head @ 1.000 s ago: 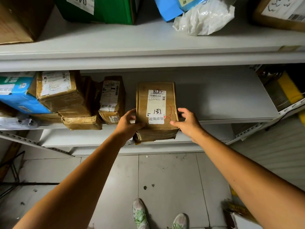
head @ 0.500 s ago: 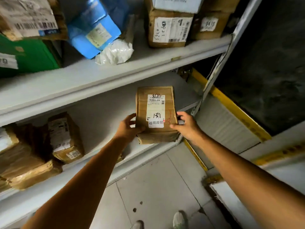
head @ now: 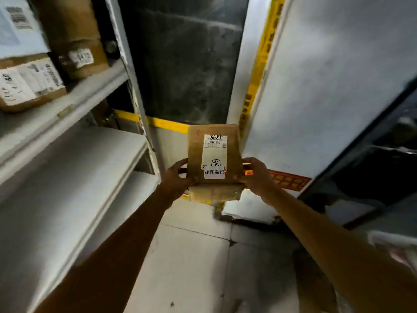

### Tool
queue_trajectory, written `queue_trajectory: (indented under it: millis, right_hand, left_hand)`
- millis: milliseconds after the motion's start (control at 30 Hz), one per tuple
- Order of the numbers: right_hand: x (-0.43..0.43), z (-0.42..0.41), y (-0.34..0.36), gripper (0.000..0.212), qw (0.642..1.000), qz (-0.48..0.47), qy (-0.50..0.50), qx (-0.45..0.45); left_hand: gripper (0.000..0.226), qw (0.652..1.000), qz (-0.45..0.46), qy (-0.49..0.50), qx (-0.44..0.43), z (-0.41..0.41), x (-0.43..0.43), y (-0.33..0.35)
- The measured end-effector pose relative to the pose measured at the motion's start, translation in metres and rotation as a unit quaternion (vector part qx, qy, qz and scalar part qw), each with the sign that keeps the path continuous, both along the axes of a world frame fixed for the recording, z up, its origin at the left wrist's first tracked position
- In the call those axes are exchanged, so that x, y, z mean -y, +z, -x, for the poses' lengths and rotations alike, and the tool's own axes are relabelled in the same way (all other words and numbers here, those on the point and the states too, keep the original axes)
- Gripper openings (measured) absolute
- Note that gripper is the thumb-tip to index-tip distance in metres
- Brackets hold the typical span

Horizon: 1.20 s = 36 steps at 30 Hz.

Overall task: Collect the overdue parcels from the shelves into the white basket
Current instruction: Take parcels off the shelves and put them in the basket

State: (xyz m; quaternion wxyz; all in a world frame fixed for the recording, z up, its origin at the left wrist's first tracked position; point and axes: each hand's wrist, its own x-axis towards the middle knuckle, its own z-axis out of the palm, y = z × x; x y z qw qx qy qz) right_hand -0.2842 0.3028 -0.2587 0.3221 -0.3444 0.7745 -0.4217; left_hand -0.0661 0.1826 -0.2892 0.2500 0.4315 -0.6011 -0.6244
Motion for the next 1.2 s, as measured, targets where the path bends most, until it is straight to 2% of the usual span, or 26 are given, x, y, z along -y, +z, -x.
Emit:
queue_trajectory:
  millis: [100,233,500,667,733,900,1067,1200]
  right_hand:
    - [-0.052,0.034,0.004,0.047,0.999,-0.01,-0.051,-0.006]
    - [-0.121,0.071,0.004,0.052,0.991,-0.009,-0.133,-0.007]
    - [-0.258,0.134,-0.009,0.055,0.959,-0.01,-0.282,-0.005]
    - [-0.324,0.167,-0.021,0.053,0.937,-0.008,-0.349,0.004]
    - [-0.342,0.178,-0.026,0.055,0.925,0.001,-0.379,0.035]
    - [-0.391,0.209,-0.036,0.055,0.885,0.047,-0.456,0.075]
    - [-0.435,0.233,-0.045,0.051,0.838,0.057,-0.533,0.105]
    - [-0.467,0.254,-0.066,0.053,0.789,0.04,-0.603,0.114]
  left_hand:
    - [0.07,0.997,0.032,-0.072,0.019,0.055,-0.025,0.002]
    - [0.071,0.987,0.03,-0.156,0.02,0.12,-0.062,0.006]
    - [0.067,0.952,0.044,-0.302,0.039,0.243,-0.153,0.0]
    - [0.093,0.924,0.053,-0.373,0.064,0.312,-0.199,-0.007]
    - [0.099,0.911,0.06,-0.401,0.07,0.339,-0.212,-0.011]
    - [0.094,0.888,0.085,-0.441,0.099,0.406,-0.263,-0.015]
    - [0.077,0.853,0.114,-0.497,0.112,0.468,-0.317,-0.026]
    - [0.074,0.808,0.101,-0.568,0.118,0.522,-0.354,-0.047]
